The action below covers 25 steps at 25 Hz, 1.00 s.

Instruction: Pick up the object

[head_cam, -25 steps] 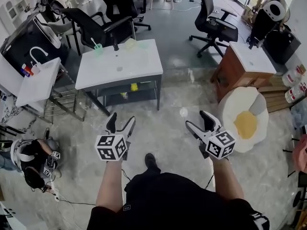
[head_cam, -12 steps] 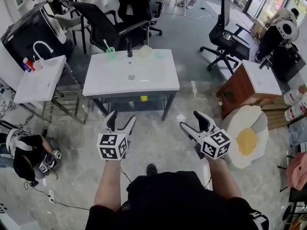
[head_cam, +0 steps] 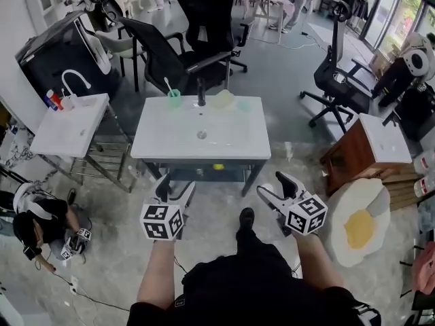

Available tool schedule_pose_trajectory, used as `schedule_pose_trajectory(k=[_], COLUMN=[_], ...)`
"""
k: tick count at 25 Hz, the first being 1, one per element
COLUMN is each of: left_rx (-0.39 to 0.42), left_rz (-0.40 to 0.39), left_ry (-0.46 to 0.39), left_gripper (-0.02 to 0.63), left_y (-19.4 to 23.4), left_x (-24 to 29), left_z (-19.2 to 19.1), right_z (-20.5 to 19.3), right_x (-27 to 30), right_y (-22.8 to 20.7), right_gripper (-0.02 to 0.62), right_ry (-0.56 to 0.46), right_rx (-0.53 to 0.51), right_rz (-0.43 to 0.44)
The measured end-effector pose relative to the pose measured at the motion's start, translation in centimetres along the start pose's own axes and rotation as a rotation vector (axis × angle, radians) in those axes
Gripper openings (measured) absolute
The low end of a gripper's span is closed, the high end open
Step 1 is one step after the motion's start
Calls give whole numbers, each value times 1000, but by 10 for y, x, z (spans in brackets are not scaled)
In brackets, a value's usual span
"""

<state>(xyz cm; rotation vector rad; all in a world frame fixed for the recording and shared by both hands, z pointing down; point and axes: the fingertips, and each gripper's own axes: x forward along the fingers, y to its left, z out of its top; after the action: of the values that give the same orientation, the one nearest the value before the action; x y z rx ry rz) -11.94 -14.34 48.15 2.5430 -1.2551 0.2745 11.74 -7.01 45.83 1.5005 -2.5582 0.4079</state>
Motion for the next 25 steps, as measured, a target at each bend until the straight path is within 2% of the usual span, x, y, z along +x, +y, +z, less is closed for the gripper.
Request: schedule_pose_trajectory(k=[6,18,25], left_rx=[16,-23,-25], left_rz=[13,59,81], left_ry=[18,59,52], left_gripper=[338,337,337], left_y=[15,44,66], left_x=[52,200,245], left_z=[21,74,101], right_z=[16,62,86], right_x=[49,160,211], right_y=[-47,-175,-207], right_gripper=[313,313,313], right_ry=[-23,-23,-8], right_rx=[17,44,24], right_rz=[46,179,227])
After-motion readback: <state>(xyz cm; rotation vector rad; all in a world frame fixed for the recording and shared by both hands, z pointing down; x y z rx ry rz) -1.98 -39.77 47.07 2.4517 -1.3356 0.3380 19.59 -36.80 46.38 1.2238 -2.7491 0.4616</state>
